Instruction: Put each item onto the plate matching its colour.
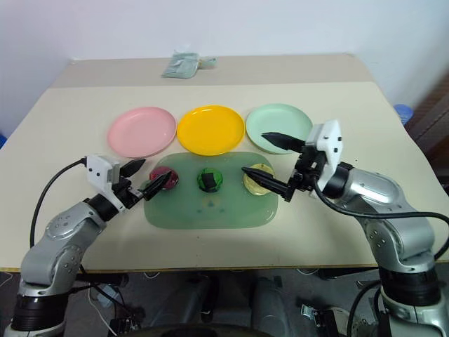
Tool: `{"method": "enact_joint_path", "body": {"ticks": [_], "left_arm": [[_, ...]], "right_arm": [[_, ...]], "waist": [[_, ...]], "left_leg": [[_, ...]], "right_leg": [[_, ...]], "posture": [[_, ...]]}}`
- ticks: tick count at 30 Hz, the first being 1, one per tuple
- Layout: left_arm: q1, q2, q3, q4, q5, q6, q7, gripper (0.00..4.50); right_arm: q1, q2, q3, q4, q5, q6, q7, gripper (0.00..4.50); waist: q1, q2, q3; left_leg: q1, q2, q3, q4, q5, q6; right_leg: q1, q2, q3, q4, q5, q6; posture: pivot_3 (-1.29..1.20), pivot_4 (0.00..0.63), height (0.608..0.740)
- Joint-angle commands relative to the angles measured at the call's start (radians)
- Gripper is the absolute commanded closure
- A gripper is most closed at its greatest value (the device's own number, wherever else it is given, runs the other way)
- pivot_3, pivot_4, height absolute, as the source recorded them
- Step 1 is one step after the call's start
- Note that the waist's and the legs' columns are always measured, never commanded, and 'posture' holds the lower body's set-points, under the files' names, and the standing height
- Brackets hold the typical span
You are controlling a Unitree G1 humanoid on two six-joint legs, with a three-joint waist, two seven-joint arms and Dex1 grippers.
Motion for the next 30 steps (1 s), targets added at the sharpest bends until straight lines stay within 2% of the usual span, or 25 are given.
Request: {"method": "enact_joint_path", "body": {"ticks": [1,12,15,18,19,23,26,30], "left_arm": [[-0.012,0.003,-0.023,0.001,0.042,-0.002,0.017,0.02],[-0.054,-0.052,-0.082,0.08,0.113,-0.013,0.044,0.02],[-0.057,-0.055,-0.086,0.095,0.128,-0.012,0.049,0.79],[-0.064,-0.056,-0.084,0.102,0.136,-0.025,0.046,2.15],[-0.068,-0.058,-0.079,0.105,0.137,-0.032,0.047,2.34],[-0.117,-0.077,-0.034,0.129,0.098,-0.024,0.05,2.34],[-0.268,-0.111,0.047,0.211,0.071,0.005,0.143,2.34],[-0.453,-0.123,0.082,0.406,0.137,-0.047,0.245,2.34]], "right_arm": [[-0.033,-0.015,0.023,0.006,-0.027,-0.019,0.035,0.0],[-0.069,-0.022,0.024,0.042,-0.077,-0.031,0.074,0.0],[-0.06,-0.022,0.017,0.047,-0.088,-0.041,0.082,0.0],[-0.046,-0.022,0.01,0.053,-0.099,-0.054,0.091,0.0],[-0.04,-0.022,0.007,0.055,-0.103,-0.06,0.093,0.0],[-0.032,-0.013,0.0,0.059,-0.115,-0.076,0.084,0.0],[-0.046,0.008,-0.002,0.061,-0.126,-0.087,0.048,0.0],[-0.076,0.047,0.01,0.091,-0.156,-0.114,0.002,0.0]], "waist": [[-0.001,0.0,0.0],[-0.002,0.0,0.0],[-0.003,0.0,0.0],[-0.002,0.0,0.0],[-0.002,0.0,0.0],[0.0,0.0,0.0],[0.006,-0.001,0.0],[0.016,-0.002,0.0]], "left_leg": [[0.0,0.0,0.0,0.0,0.0,0.0],[0.0,0.0,0.0,0.0,0.0,0.0],[0.0,0.0,0.0,0.0,0.0,0.0],[0.0,0.0,0.0,0.0,0.0,0.0],[0.0,0.0,0.0,0.0,0.0,0.0],[0.0,0.0,0.0,0.001,0.0,0.0],[0.0,0.0,0.0,0.002,0.0,-0.001],[0.0,-0.001,0.0,0.002,0.001,-0.002]], "right_leg": [[0.0,0.0,0.0,0.0,0.0,0.0],[0.0,0.0,0.0,0.001,0.001,0.001],[-0.001,0.0,0.0,0.001,0.001,0.002],[-0.001,0.0,0.0,0.002,0.001,0.002],[-0.001,0.0,0.0,0.002,0.001,0.002],[-0.001,0.0,0.0,0.002,0.001,0.002],[-0.001,0.0,0.0,0.003,0.002,0.002],[-0.002,0.0,0.0,0.006,0.002,0.003]], "posture": [[0.0,0.15,0.74],[0.0,0.15,0.74],[0.0,0.15,0.74],[0.0,0.15,0.74],[0.0,0.15,0.74],[0.0,0.15,0.74],[0.0,0.15,0.74],[0.0,0.15,0.74]]}}
